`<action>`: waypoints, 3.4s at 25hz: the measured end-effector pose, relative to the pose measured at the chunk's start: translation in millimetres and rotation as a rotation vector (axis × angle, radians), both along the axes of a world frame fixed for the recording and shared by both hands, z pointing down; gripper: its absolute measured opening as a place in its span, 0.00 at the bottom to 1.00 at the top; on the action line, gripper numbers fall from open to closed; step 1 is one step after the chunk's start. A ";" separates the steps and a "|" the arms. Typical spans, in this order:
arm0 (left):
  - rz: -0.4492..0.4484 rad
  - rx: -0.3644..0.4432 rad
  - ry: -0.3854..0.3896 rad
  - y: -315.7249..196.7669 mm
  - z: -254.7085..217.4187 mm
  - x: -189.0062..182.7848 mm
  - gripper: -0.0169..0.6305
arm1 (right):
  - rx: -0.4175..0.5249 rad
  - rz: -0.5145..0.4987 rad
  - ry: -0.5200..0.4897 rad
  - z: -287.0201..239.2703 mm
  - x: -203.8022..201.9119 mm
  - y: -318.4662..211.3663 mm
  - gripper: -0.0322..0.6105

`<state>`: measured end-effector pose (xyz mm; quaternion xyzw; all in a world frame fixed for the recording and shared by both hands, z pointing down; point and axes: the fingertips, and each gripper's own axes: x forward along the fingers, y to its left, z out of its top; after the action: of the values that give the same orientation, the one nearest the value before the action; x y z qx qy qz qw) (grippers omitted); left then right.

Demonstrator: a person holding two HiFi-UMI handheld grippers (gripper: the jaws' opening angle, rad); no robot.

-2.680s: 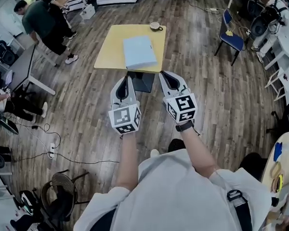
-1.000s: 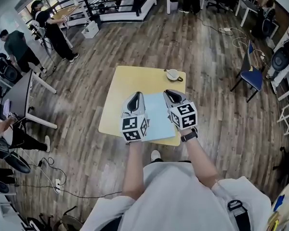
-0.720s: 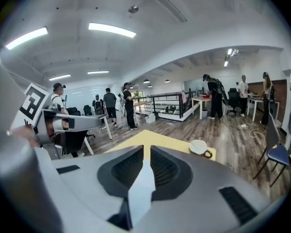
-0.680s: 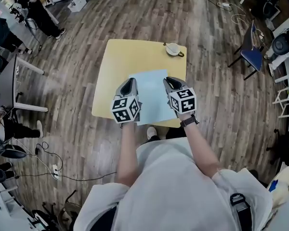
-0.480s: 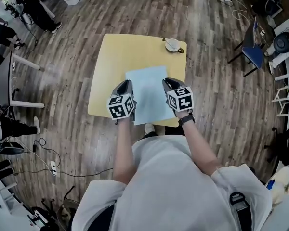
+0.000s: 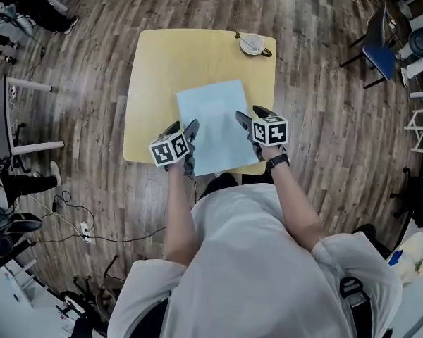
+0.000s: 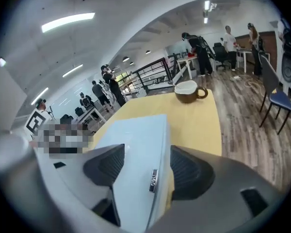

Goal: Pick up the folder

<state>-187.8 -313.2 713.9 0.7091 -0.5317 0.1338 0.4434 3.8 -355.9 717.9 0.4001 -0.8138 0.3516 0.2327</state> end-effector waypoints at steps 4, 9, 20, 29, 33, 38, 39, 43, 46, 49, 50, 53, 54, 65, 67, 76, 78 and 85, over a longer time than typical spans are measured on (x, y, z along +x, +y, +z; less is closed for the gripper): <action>-0.014 -0.087 0.048 9.1 29.8 -0.2 0.57 | -0.104 0.051 -0.047 30.9 4.3 3.9 0.50; -0.035 -0.154 0.153 12.1 51.9 6.9 0.65 | -0.206 0.070 -0.126 55.3 -3.8 11.8 0.54; -0.026 -0.216 0.176 3.8 73.1 11.2 0.65 | -0.232 0.069 -0.149 64.3 -13.6 5.9 0.55; -0.035 -0.218 0.180 5.0 68.3 15.1 0.65 | -0.228 0.115 -0.112 59.1 -13.6 2.5 0.55; -0.051 -0.190 0.162 2.6 57.1 11.5 0.65 | -0.202 0.130 -0.103 49.3 -16.8 -0.9 0.55; -0.047 -0.131 0.148 -5.1 33.7 3.5 0.65 | -0.147 0.124 -0.113 25.2 -24.7 -8.0 0.55; -0.046 -0.115 0.144 -7.9 27.5 2.1 0.65 | -0.131 0.121 -0.114 18.9 -26.4 -10.8 0.55; -0.042 -0.044 0.128 -19.5 -0.3 -3.8 0.65 | -0.064 0.109 -0.130 -10.5 -32.7 -22.3 0.55; -0.032 0.000 0.118 -24.1 -20.5 -3.6 0.65 | -0.017 0.111 -0.135 -31.9 -32.7 -25.7 0.55; -0.024 0.055 0.105 -29.7 -41.0 -4.3 0.65 | 0.026 0.120 -0.148 -53.0 -32.9 -29.2 0.55; -0.022 0.077 0.102 -32.5 -48.7 -4.3 0.65 | 0.042 0.123 -0.153 -61.0 -32.6 -31.2 0.55; -0.013 0.132 0.099 -35.9 -73.0 -1.1 0.65 | 0.105 0.117 -0.167 -88.4 -30.9 -33.7 0.55; -0.009 0.149 0.097 -36.7 -81.4 0.6 0.65 | 0.131 0.111 -0.172 -98.3 -30.1 -34.6 0.55; 0.042 0.359 0.064 -58.1 -175.5 15.4 0.65 | 0.370 0.141 -0.181 -201.2 -13.1 -44.4 0.55; 0.048 0.391 0.061 -58.8 -191.0 19.6 0.65 | 0.410 0.145 -0.184 -219.6 -8.7 -43.0 0.55; 0.055 0.580 0.025 -60.8 -271.7 23.1 0.65 | 0.619 0.150 -0.202 -303.8 -4.8 -37.2 0.55; 0.055 0.615 0.021 -58.8 -286.1 22.1 0.65 | 0.659 0.148 -0.201 -318.9 -5.9 -34.2 0.55; 0.065 0.718 -0.003 -54.1 -327.4 16.5 0.65 | 0.773 0.133 -0.187 -358.1 -11.6 -24.4 0.55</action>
<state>-171.3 -367.3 386.5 0.8360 -0.5225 -0.0463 0.1609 -7.8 -380.4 359.8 0.4764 -0.8759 0.0689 -0.0331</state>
